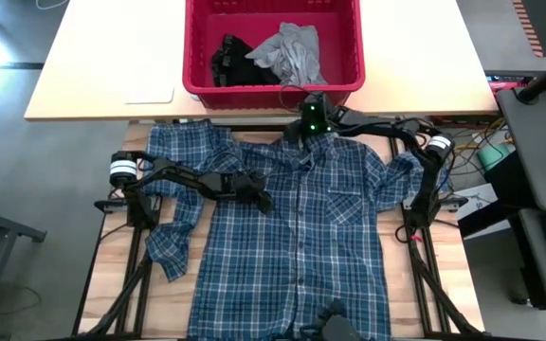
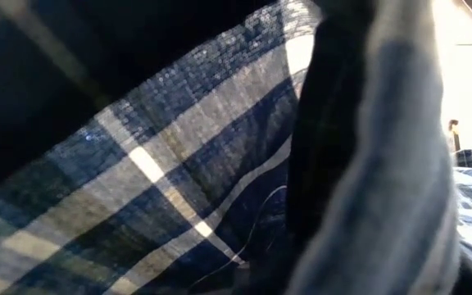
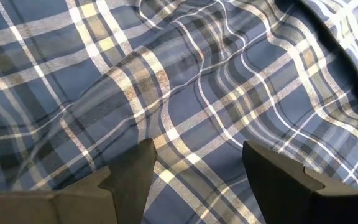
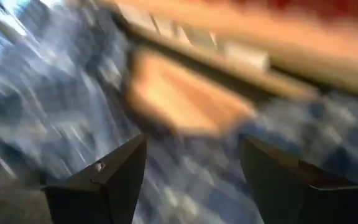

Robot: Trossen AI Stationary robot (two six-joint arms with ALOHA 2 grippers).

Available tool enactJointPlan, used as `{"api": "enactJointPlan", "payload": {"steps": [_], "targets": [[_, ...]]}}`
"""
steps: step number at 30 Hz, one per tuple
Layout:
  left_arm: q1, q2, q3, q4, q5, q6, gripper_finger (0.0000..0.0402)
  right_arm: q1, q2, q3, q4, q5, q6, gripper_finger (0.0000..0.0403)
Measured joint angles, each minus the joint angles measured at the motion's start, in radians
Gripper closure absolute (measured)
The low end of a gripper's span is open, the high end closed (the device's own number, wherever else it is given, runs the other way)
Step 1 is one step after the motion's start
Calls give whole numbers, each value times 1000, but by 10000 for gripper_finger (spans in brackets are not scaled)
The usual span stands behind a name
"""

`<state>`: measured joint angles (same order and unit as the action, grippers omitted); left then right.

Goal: Fold Laundry from Bin
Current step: Fold the blue patterned long sleeve shirt

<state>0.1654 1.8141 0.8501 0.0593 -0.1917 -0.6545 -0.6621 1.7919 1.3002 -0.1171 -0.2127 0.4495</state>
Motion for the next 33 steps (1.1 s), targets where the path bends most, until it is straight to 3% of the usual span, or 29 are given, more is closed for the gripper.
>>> {"api": "enactJointPlan", "payload": {"steps": [5,10,13,16,21,28,33], "targets": [[0,0,0,0,0,-3,170,-4,-1,33,-299,4,-97,156],[0,0,0,0,0,7,170,-10,44,2,-327,71,-16,162],[0,0,0,0,0,-6,170,-13,50,-2,-320,160,-1,198],[0,0,0,0,0,-7,170,-14,67,-2,-278,153,-27,261],[0,0,0,0,0,-6,170,-12,152,-1,-259,62,-40,376],[0,0,0,0,8,-6,170,-8,189,-2,-57,-201,22,393],[0,0,0,0,16,-8,170,-16,158,10,195,-236,72,394]]}}
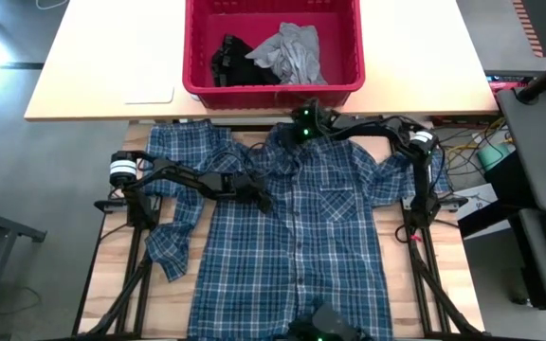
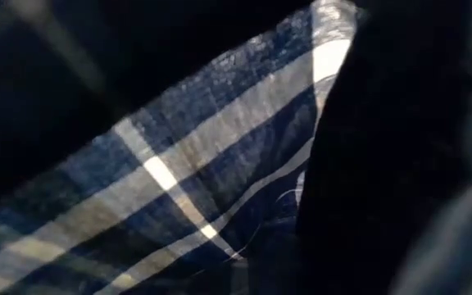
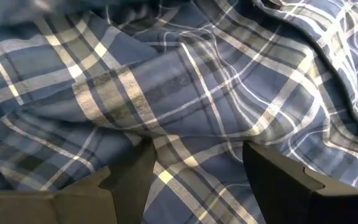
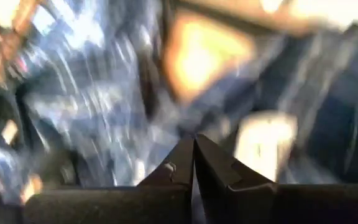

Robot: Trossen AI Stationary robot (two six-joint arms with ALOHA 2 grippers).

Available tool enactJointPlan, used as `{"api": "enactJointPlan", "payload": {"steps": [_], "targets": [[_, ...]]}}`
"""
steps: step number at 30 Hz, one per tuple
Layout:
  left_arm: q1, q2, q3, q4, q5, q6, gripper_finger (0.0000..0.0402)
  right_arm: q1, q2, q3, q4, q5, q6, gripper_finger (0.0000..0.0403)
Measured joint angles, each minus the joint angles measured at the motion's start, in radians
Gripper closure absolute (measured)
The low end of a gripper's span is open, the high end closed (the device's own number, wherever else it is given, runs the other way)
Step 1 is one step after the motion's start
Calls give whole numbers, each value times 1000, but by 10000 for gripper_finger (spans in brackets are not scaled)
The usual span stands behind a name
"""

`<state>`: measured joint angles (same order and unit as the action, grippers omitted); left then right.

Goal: Fold Laundry from Bin
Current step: Fold the blue patterned long sleeve shirt

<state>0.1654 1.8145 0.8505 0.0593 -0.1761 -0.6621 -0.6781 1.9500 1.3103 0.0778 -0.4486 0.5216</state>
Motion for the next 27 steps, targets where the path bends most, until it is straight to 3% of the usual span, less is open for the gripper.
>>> {"api": "enactJointPlan", "payload": {"steps": [8,15,20,25,27], "targets": [[2,-6,2,-23,15,-2,170,-27,0,32,73,1,-18,394],[45,-160,-2,-127,45,7,169,-43,-96,37,-297,19,-242,394],[129,-246,-1,-94,67,107,169,-22,-199,4,-580,125,-422,394],[233,-183,56,34,179,308,169,15,-314,-47,-672,135,-440,394],[249,-118,103,41,162,421,170,32,-354,-79,-671,136,-421,394]]}}
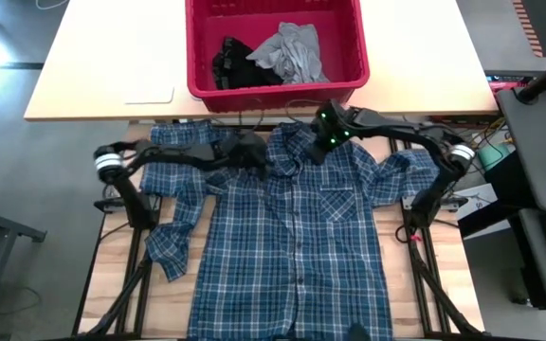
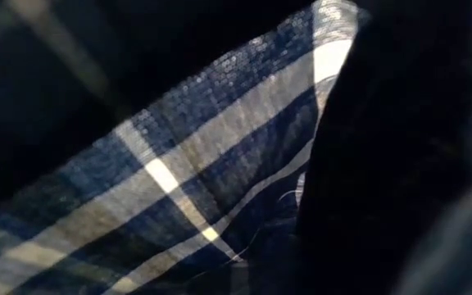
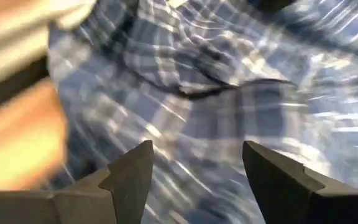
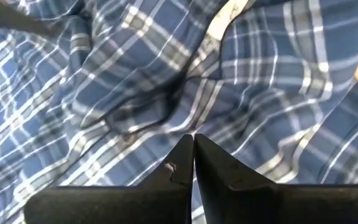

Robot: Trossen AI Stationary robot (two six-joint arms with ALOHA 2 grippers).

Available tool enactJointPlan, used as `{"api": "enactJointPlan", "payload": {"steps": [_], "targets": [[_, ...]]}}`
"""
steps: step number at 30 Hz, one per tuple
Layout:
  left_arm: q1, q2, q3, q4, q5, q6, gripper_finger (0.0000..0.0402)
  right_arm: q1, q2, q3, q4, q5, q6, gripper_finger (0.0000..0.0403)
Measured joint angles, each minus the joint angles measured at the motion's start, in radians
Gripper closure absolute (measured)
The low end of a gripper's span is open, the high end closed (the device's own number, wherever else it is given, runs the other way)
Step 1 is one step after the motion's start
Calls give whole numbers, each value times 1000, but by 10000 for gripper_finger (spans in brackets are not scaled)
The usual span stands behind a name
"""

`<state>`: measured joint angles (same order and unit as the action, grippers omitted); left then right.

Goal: Fold Laundry from Bin
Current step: Fold the blue patterned long sleeve shirt

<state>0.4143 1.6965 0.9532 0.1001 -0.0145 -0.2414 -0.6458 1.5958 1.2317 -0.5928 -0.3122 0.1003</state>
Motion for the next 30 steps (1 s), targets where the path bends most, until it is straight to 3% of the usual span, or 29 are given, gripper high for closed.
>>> {"api": "enactJointPlan", "payload": {"steps": [3,9,15,19,21,23,30], "targets": [[-2,99,94,34,-72,177,171,28,-66,-38,2,-2,46,394],[2,287,274,-21,-108,329,171,82,-218,-156,-3,-1,146,394],[22,406,429,-244,-193,342,179,110,-383,-291,-1,41,242,394],[23,456,517,-335,-204,318,234,111,-465,-384,7,100,242,394],[22,475,552,-385,-204,292,290,111,-479,-443,40,109,225,394],[22,478,578,-431,-208,315,318,111,-479,-508,111,114,214,394],[24,509,664,-562,-187,341,330,89,-353,-684,322,273,253,394]]}}
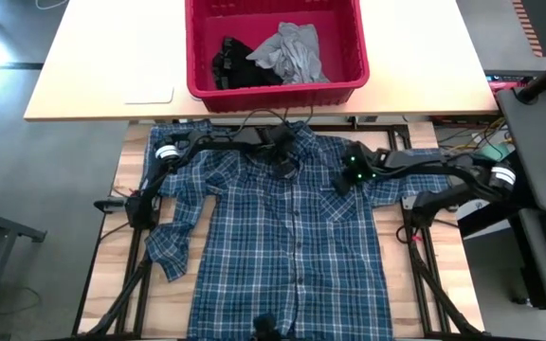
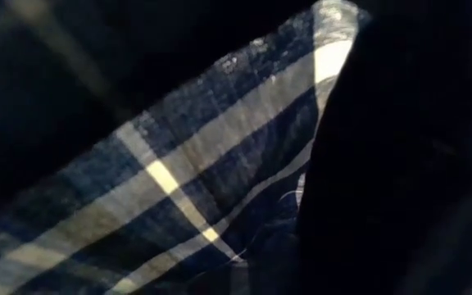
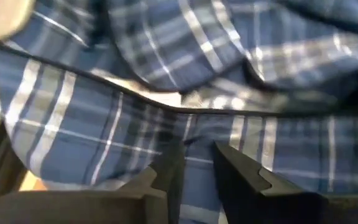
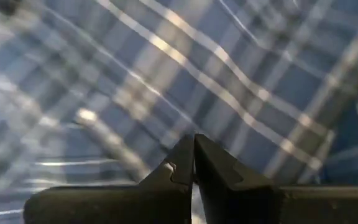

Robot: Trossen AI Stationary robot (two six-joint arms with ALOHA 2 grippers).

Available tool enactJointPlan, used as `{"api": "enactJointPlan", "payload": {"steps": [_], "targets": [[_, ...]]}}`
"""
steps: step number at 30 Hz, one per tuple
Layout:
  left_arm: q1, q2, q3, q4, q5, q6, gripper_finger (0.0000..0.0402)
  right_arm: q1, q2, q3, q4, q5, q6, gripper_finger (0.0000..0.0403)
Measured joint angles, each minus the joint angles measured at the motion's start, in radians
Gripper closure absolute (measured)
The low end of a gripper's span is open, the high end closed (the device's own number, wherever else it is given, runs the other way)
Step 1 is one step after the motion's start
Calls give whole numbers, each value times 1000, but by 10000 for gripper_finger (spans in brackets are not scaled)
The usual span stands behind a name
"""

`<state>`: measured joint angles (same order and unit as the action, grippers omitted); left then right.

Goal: Fold Laundry from Bin
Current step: Fold the blue patterned long sleeve shirt

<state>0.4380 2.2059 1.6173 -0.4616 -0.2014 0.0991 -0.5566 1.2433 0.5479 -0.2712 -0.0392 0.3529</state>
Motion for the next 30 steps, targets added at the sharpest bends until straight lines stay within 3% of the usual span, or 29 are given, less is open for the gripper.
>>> {"api": "enactJointPlan", "payload": {"steps": [8,13,17,24,30], "targets": [[39,-45,5,-30,6,127,371,-7,124,23,27,-47,-12,394],[98,-47,0,-45,169,126,398,-7,139,50,24,-50,-14,394],[120,-47,-11,-56,179,157,399,-7,133,49,20,-47,-25,394],[131,-90,-16,-159,278,274,360,-44,133,11,-46,-44,-12,394],[157,-90,-16,-156,345,296,282,-44,90,10,-72,-44,-4,394]]}}
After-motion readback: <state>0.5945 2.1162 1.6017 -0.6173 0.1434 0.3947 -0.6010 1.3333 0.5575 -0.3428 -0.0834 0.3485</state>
